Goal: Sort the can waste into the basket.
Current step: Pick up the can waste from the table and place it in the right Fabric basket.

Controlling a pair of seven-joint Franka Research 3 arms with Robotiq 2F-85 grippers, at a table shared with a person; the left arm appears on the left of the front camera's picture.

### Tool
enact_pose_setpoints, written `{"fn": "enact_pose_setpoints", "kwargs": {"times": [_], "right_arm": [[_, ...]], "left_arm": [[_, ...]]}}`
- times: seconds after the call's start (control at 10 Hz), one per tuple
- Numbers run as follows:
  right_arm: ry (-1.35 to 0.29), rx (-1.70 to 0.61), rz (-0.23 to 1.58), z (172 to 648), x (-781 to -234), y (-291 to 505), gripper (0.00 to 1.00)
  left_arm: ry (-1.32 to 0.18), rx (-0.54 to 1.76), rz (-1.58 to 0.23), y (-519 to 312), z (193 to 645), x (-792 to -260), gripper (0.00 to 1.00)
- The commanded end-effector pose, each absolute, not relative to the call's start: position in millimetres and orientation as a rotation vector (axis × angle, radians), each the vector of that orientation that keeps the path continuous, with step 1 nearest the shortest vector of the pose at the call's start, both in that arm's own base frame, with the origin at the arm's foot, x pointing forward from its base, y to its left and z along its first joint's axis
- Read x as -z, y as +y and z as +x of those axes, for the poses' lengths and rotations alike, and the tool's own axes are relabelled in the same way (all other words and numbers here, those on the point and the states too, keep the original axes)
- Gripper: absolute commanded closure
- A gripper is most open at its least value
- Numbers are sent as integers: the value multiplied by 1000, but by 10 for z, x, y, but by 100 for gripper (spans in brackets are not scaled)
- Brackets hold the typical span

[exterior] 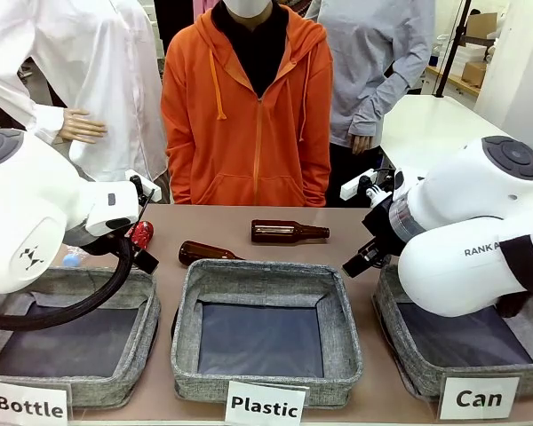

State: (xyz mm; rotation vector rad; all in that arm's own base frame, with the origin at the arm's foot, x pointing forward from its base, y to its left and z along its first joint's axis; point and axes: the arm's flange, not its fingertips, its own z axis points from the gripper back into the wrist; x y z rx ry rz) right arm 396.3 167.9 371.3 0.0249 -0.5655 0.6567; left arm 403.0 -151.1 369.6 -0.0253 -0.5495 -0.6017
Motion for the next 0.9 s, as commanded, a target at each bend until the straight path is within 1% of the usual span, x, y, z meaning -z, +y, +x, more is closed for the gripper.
{"fn": "enact_pose_setpoints", "kwargs": {"times": [0.0, 0.1, 0.2, 0.3, 0.4, 0.5, 0.6, 0.7, 0.8], "right_arm": [[-644, -672, 60, 3890, -3920, 1651, 0], [-654, -713, 158, 3749, -4189, 1639, 0], [-577, -669, 317, 3571, -4500, 1646, 0], [-522, -523, 365, 3422, -4742, 1635, 0], [-495, -485, 474, 3207, -4955, 1548, 0], [-479, -419, 539, 2981, -5106, 1395, 0], [-491, -408, 619, 2690, -5250, 1135, 0], [-522, -470, 657, 2486, -5296, 798, 0], [-549, -424, 729, 2377, -5225, 396, 0]], "left_arm": [[-554, 663, -64, -1540, 3941, -3899, 0], [-587, 664, -185, -1548, 3811, -4174, 0], [-576, 482, -302, -1561, 3648, -4511, 0], [-571, 469, -387, -1479, 3472, -4752, 0], [-551, 435, -427, -1352, 3284, -4938, 0], [-537, 411, -490, -1128, 3083, -5069, 0], [-521, 467, -665, -726, 2835, -5245, 0], [-530, 499, -805, -304, 2689, -5297, 0], [-548, 399, -926, 122, 2661, -5232, 0]]}}
